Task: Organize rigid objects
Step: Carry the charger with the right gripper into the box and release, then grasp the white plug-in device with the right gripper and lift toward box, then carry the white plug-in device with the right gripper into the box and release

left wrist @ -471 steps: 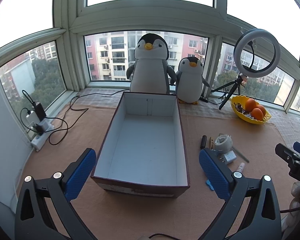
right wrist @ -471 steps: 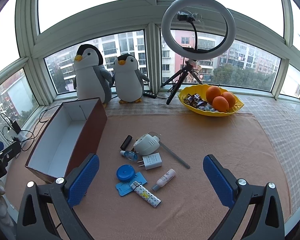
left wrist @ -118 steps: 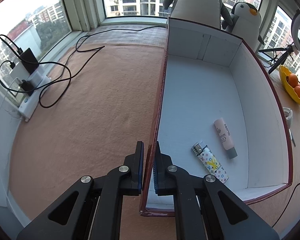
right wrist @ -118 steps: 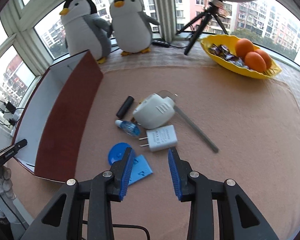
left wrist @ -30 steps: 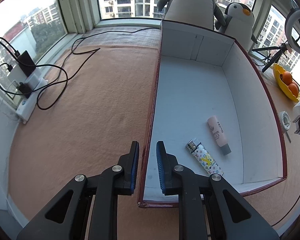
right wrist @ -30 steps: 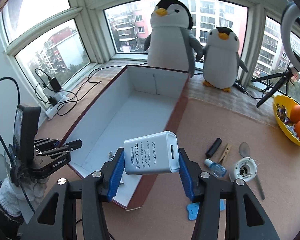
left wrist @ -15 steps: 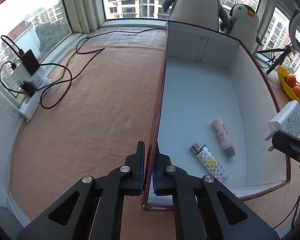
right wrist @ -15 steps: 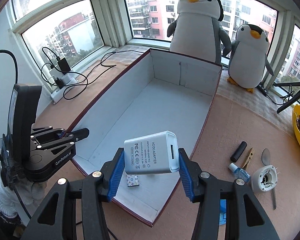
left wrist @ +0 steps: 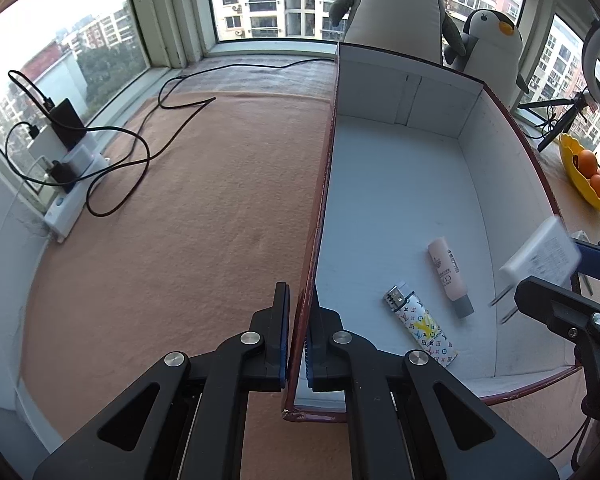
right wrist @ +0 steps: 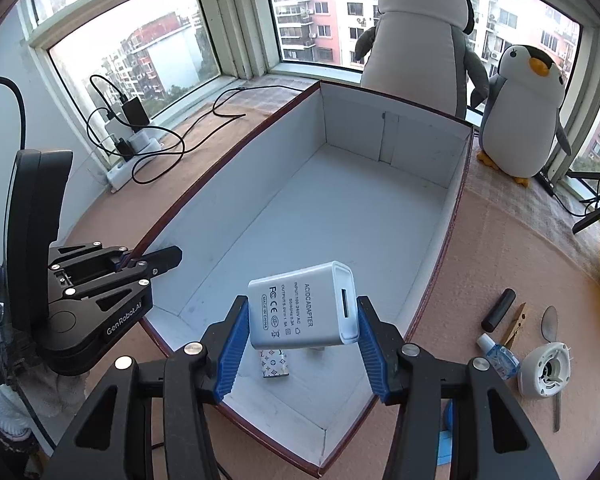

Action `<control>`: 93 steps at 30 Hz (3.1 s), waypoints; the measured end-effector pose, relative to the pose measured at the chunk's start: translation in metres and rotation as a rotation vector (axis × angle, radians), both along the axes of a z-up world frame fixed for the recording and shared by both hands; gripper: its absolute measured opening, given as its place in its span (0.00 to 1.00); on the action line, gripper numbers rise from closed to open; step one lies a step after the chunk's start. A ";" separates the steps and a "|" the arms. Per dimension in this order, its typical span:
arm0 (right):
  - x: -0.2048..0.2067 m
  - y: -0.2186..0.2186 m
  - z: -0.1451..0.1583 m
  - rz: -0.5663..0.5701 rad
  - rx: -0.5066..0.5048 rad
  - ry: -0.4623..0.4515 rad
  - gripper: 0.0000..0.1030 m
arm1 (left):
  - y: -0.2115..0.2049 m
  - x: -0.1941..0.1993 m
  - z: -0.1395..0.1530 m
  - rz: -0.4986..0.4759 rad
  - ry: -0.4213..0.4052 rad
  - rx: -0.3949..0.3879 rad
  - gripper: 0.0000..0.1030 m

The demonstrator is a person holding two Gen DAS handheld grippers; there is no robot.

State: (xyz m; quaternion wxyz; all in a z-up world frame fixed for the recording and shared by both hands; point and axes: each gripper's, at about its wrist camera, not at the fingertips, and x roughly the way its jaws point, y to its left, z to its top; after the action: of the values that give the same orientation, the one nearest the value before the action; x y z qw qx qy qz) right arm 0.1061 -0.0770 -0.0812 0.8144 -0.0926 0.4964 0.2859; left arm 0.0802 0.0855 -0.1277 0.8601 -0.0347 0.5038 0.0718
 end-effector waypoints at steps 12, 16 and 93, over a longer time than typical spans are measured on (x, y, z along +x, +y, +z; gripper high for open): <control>0.001 -0.025 0.017 -0.055 0.039 -0.043 0.58 | -0.001 0.001 0.000 0.000 0.004 0.006 0.05; 0.008 -0.060 0.026 -0.147 0.070 -0.061 0.58 | -0.001 0.001 0.000 -0.002 0.005 0.007 0.05; 0.005 -0.022 0.030 -0.152 -0.023 -0.081 0.28 | 0.006 0.006 -0.006 -0.037 0.013 -0.061 0.11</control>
State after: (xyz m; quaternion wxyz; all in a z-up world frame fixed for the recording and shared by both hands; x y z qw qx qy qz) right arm 0.1115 -0.0986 -0.0508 0.8522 -0.0753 0.4717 0.2135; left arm 0.0860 0.0915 -0.1334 0.8567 -0.0511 0.5117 0.0406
